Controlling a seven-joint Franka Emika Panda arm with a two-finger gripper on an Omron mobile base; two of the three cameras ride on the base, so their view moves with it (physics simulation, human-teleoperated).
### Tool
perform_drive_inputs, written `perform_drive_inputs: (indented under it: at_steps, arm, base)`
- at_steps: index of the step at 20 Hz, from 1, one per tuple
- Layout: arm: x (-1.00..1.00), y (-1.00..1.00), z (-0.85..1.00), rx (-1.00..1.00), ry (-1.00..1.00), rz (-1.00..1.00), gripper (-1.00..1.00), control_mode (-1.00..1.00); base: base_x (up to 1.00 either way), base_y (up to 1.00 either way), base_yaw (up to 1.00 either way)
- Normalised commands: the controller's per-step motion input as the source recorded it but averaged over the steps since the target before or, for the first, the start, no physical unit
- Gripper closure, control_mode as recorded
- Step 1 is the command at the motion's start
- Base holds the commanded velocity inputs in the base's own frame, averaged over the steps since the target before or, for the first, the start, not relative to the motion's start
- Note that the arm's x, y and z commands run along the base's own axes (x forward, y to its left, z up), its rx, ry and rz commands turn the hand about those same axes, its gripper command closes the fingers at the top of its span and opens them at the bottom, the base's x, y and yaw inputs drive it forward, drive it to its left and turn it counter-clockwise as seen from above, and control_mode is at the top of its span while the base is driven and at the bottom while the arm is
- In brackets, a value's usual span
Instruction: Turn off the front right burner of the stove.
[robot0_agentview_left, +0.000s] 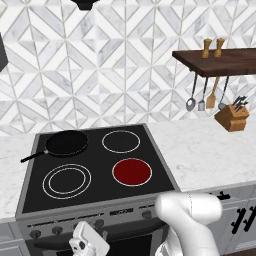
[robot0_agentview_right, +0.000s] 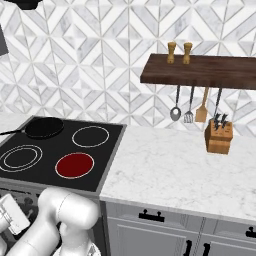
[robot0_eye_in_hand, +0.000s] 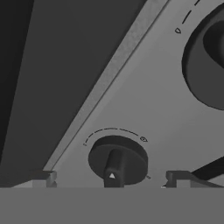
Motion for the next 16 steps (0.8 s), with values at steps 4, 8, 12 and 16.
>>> perform_drive_inputs:
  at_steps: [4, 8, 12, 16]
  arm:
    - [0.0, 0.0, 0.0, 0.0, 0.0, 0.0, 1.0, -1.0]
    - [0.0, 0.0, 0.0, 0.01, 0.01, 0.0, 1.0, -1.0]
    - [0.0, 0.0, 0.05, 0.13, 0.06, 0.0, 1.0, -1.0]
    - [0.0, 0.0, 0.19, 0.27, 0.1, -0.09, 1.0, -1.0]
  base:
    - [0.0, 0.0, 0.0]
    - [0.0, 0.0, 0.0]
    - [0.0, 0.0, 0.0]
    - [0.0, 0.0, 0.0]
